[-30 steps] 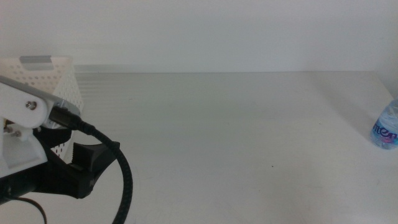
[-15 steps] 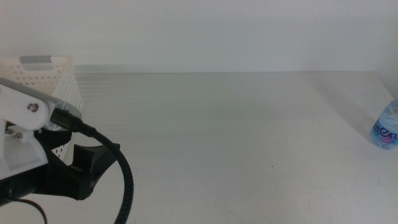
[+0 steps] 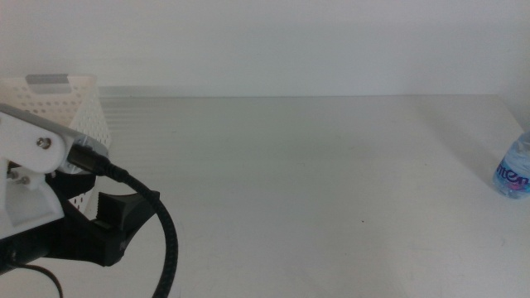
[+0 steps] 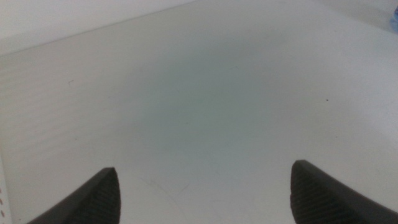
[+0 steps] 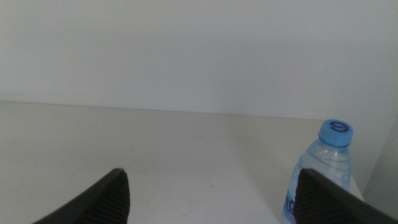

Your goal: Use arms to grab the bottles and put them into the dustbin to the left of the table.

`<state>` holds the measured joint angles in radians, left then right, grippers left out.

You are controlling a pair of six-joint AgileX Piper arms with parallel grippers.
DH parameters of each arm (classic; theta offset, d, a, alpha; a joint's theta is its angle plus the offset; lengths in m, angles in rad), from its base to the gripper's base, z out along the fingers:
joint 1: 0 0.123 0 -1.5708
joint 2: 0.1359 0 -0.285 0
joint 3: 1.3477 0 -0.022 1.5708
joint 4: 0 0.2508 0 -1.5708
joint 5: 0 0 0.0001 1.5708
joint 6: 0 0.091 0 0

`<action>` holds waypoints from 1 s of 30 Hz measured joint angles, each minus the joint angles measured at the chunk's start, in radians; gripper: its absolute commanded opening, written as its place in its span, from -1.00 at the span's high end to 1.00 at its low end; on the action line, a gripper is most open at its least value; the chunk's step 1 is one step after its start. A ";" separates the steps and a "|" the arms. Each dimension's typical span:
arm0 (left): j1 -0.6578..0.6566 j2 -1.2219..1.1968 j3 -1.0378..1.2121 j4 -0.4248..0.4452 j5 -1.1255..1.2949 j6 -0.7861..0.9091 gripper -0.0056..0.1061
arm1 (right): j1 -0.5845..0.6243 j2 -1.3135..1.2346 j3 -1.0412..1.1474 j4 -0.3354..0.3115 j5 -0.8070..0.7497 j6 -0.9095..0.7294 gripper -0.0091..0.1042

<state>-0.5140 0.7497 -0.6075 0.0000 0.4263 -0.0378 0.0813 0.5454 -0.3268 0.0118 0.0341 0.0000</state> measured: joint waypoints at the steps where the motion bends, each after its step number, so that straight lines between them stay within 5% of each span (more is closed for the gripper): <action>1: 0.000 0.000 0.000 0.000 0.000 0.000 -0.72 | 0.000 0.007 0.013 0.000 -0.022 0.000 -0.45; 21: 0.000 0.000 0.000 0.000 0.000 0.000 -0.72 | 0.000 0.589 0.102 0.163 -0.553 -0.031 -0.39; 30: 0.000 0.000 0.000 0.000 0.000 -0.001 -0.72 | 0.000 0.805 0.102 0.357 -0.827 -0.251 -0.39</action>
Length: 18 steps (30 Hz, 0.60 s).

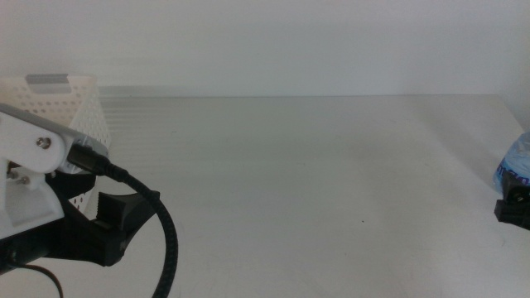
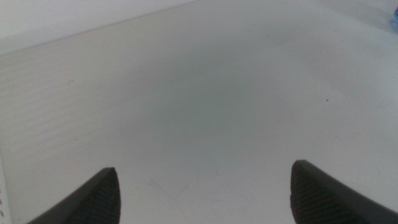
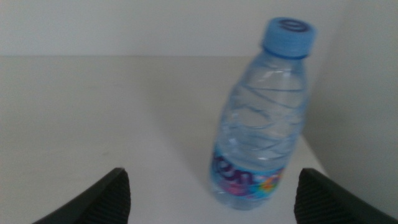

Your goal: Use arms to grab the bottles and put them into the dustbin to the left of the table.

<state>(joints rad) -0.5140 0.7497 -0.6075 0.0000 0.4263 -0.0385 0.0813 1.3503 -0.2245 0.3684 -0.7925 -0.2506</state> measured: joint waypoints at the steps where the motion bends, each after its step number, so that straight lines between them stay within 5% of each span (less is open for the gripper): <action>1: 0.000 0.000 0.000 0.000 0.000 0.000 -0.72 | 0.000 0.015 0.000 0.020 -0.024 -0.008 -0.39; 18: 0.000 0.000 0.000 0.000 0.000 0.000 -0.72 | -0.030 0.245 -0.109 0.132 -0.200 -0.104 -0.45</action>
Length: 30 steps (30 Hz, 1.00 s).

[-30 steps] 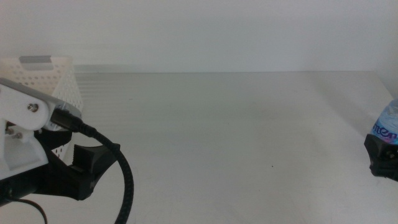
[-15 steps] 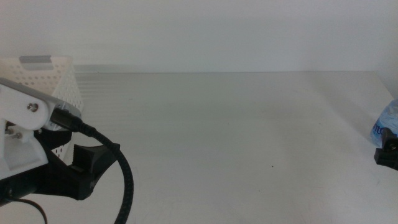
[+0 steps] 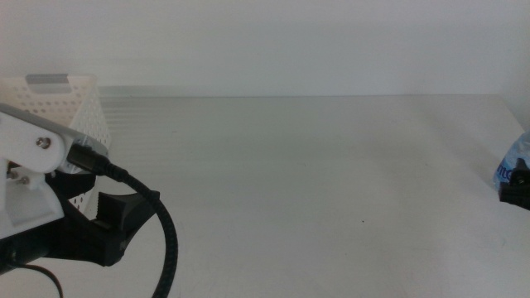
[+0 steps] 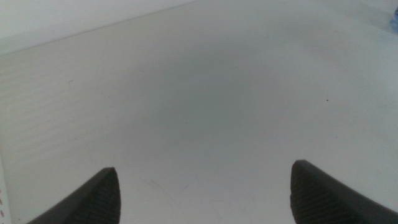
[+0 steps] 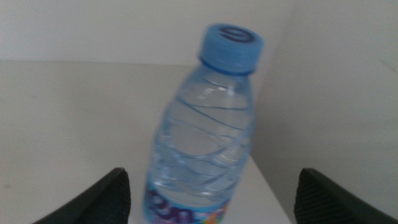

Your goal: Use arms to grab the bottles and put them into the dustbin to the left of the table.

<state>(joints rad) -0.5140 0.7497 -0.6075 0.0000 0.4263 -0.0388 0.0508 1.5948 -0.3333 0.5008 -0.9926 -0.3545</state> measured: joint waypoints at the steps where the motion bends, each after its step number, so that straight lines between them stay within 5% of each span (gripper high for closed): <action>1: 0.000 0.000 0.000 0.000 0.000 0.000 -0.72 | -0.010 0.009 -0.005 0.000 0.000 -0.002 -0.46; 5: 0.000 0.000 0.000 0.000 0.000 0.000 -0.72 | -0.048 0.027 -0.027 -0.004 0.004 0.001 -0.56; 14: 0.000 0.000 0.000 -0.006 0.000 0.000 -0.72 | -0.092 0.035 -0.123 -0.128 0.149 0.035 -0.79; 30: 0.000 0.000 0.000 0.000 0.000 0.000 -0.72 | -0.149 0.214 -0.252 -0.167 0.118 0.042 -0.79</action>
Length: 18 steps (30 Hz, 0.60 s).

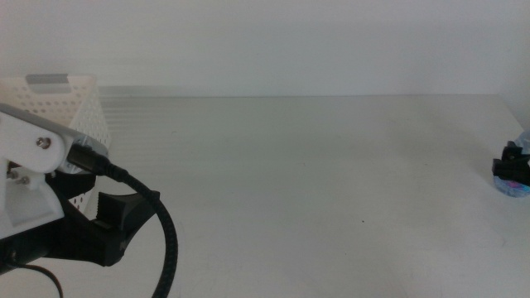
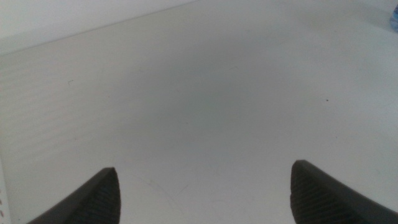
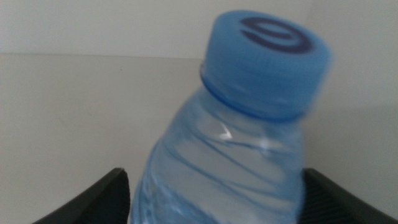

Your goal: Use arms to grab the bottles and put them into the dustbin to the left of the table.

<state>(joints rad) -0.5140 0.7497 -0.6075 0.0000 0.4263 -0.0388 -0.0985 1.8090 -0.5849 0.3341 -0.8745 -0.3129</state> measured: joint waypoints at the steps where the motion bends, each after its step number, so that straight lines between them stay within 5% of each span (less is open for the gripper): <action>1: 0.000 0.000 0.000 -0.006 0.000 0.000 -0.72 | 0.000 0.018 -0.012 -0.004 -0.005 0.000 -0.79; 4: 0.000 0.000 0.000 0.000 0.000 0.000 -0.72 | 0.000 0.063 -0.051 -0.017 -0.016 0.000 -0.77; 7: 0.000 0.000 0.000 0.000 0.000 0.000 -0.72 | -0.003 0.096 -0.074 -0.017 -0.023 0.001 -0.54; 13: 0.000 0.000 0.000 -0.006 0.000 -0.001 -0.72 | -0.011 0.109 -0.082 -0.018 -0.025 0.035 0.84; 18: 0.000 0.000 0.000 0.000 0.000 -0.001 -0.72 | -0.010 0.088 -0.082 -0.043 0.012 0.089 0.84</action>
<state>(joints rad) -0.5140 0.7497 -0.6075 0.0000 0.4263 -0.0398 -0.1081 1.8970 -0.6670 0.2908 -0.8623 -0.2244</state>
